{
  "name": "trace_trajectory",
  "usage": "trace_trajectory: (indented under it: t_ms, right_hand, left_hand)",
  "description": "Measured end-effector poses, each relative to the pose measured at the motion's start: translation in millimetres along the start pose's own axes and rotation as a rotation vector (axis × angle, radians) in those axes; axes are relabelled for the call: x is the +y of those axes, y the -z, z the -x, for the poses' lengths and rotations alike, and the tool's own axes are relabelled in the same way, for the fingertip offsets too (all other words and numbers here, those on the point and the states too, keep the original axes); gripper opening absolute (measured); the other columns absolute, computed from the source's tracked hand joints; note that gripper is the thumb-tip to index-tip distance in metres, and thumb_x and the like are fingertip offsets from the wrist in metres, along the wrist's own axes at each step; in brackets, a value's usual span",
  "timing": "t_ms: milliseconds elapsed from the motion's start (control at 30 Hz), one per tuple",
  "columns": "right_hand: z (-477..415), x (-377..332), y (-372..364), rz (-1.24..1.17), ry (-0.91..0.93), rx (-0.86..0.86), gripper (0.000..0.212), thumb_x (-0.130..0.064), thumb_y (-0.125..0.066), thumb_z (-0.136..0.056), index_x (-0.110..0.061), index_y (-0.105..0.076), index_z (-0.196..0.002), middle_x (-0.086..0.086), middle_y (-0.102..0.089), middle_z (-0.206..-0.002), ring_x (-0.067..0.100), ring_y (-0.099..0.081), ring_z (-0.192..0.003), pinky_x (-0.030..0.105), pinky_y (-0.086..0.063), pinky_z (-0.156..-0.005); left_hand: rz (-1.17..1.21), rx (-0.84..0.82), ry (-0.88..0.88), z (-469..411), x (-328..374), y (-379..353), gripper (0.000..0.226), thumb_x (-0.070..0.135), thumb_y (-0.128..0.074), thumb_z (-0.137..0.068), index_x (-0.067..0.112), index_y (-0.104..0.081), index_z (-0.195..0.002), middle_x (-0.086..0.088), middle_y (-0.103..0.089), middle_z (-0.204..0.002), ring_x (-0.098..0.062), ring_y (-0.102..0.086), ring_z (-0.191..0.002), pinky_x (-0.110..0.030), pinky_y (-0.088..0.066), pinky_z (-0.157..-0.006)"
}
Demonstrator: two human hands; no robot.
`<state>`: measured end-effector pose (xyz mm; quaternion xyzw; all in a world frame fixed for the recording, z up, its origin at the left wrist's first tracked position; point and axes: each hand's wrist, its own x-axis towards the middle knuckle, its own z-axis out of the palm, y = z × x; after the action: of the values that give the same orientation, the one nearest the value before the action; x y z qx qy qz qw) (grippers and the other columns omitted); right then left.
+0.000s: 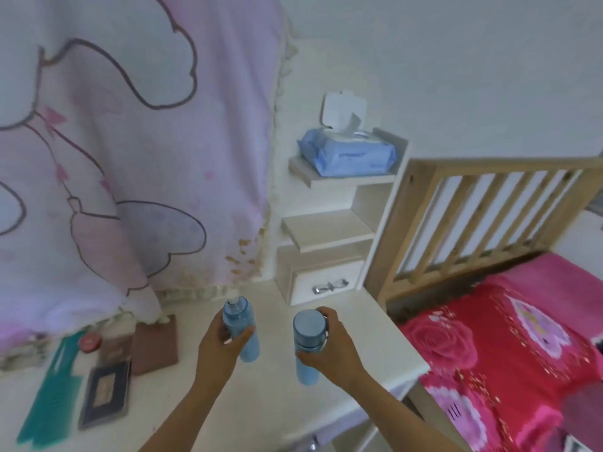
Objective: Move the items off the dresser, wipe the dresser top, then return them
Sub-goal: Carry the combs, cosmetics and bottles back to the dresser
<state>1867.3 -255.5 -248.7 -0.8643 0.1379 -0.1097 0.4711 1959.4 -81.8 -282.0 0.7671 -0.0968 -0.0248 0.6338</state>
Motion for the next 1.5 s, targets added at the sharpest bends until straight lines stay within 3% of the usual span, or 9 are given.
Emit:
trace_trajectory:
  t_ms: [200, 300, 400, 567, 667, 767, 933, 1233, 1500]
  right_hand:
    - [-111, -10, -45, -0.099, -0.114, 0.058, 0.063, -0.007, -0.076, -0.069, -0.026, -0.031, -0.108, -0.009, -0.051, -0.097, 0.015, -0.053, -0.09, 0.01, -0.042, -0.066]
    - [-146, -8, -61, -0.079, -0.14, 0.06, 0.063, -0.007, -0.076, -0.069, -0.026, -0.031, -0.108, -0.003, -0.05, -0.102, 0.016, -0.052, -0.093, 0.018, -0.043, -0.074]
    - [-173, -4, -73, -0.047, -0.118, 0.067, 0.06, -0.006, -0.076, -0.068, -0.032, -0.034, -0.1, -0.005, -0.048, -0.098, 0.015, -0.05, -0.093, 0.017, -0.041, -0.077]
    - [-201, 0, -83, 0.007, -0.104, 0.065, 0.061, -0.006, -0.077, -0.065, -0.038, -0.034, -0.093, -0.002, -0.049, -0.1, 0.015, -0.05, -0.095, 0.015, -0.039, -0.077]
    - [-210, 2, -85, 0.044, -0.115, 0.052, 0.06, -0.008, -0.077, -0.065, -0.04, -0.034, -0.09, -0.002, -0.05, -0.099, 0.014, -0.05, -0.092, 0.002, -0.035, -0.068]
    - [-214, 5, -85, 0.07, -0.122, 0.04, 0.061, -0.01, -0.077, -0.067, -0.034, -0.032, -0.101, -0.003, -0.05, -0.102, 0.013, -0.049, -0.092, 0.0, -0.034, -0.065]
    - [-219, 7, -81, 0.094, -0.153, 0.005, 0.061, -0.01, -0.075, -0.069, -0.028, -0.035, -0.112, -0.006, -0.05, -0.101, 0.013, -0.05, -0.09, 0.017, -0.041, -0.075]
    - [-225, 9, -81, 0.115, -0.196, 0.036, 0.065, -0.01, -0.073, -0.071, -0.017, -0.037, -0.125, -0.003, -0.053, -0.101, 0.025, -0.058, -0.099, 0.021, -0.044, -0.074]
    - [-231, 8, -83, 0.082, -0.209, 0.038, 0.069, -0.01, -0.074, -0.072, -0.014, -0.036, -0.13, 0.006, -0.057, -0.119, 0.025, -0.057, -0.107, 0.02, -0.043, -0.08]
  left_hand:
    - [-0.005, -0.076, 0.017, -107, -19, -2, 0.05, 0.007, -0.07, -0.078, 0.016, -0.05, -0.123, -0.002, -0.059, -0.105, -0.02, -0.056, -0.095, -0.027, -0.04, -0.079]
    - [-0.003, -0.074, -0.004, -138, -28, -6, 0.04, 0.001, -0.071, -0.075, 0.02, -0.053, -0.105, 0.003, -0.06, -0.094, -0.007, -0.058, -0.085, -0.02, -0.042, -0.072]
    - [-0.015, -0.068, -0.024, -164, -41, -11, 0.036, 0.0, -0.073, -0.072, 0.026, -0.055, -0.09, -0.002, -0.061, -0.084, -0.014, -0.058, -0.077, -0.015, -0.044, -0.065]
    - [-0.024, -0.072, -0.021, -188, -61, -14, 0.041, 0.029, -0.074, -0.063, 0.015, -0.059, -0.099, -0.005, -0.063, -0.089, -0.021, -0.059, -0.083, -0.021, -0.043, -0.067]
    - [-0.038, -0.078, -0.007, -195, -72, -18, 0.039, 0.019, -0.078, -0.068, 0.014, -0.058, -0.102, -0.007, -0.062, -0.094, -0.023, -0.058, -0.088, -0.021, -0.044, -0.068]
    - [-0.047, -0.058, -0.007, -198, -79, -23, 0.045, 0.019, -0.079, -0.07, 0.013, -0.057, -0.108, -0.005, -0.061, -0.099, -0.023, -0.058, -0.092, -0.035, -0.052, -0.072]
    - [-0.051, 0.016, -0.029, -194, -87, -28, 0.045, 0.009, -0.077, -0.07, 0.014, -0.055, -0.109, -0.001, -0.059, -0.097, -0.024, -0.056, -0.09, -0.045, -0.052, -0.076]
    - [-0.021, 0.034, -0.02, -197, -97, -34, 0.048, 0.008, -0.075, -0.072, 0.008, -0.056, -0.116, -0.003, -0.06, -0.106, -0.023, -0.055, -0.098, -0.04, -0.048, -0.083]
    - [0.003, 0.061, -0.008, -196, -92, -37, 0.051, 0.002, -0.074, -0.072, 0.002, -0.054, -0.118, -0.005, -0.057, -0.109, -0.019, -0.052, -0.101, -0.034, -0.045, -0.086]
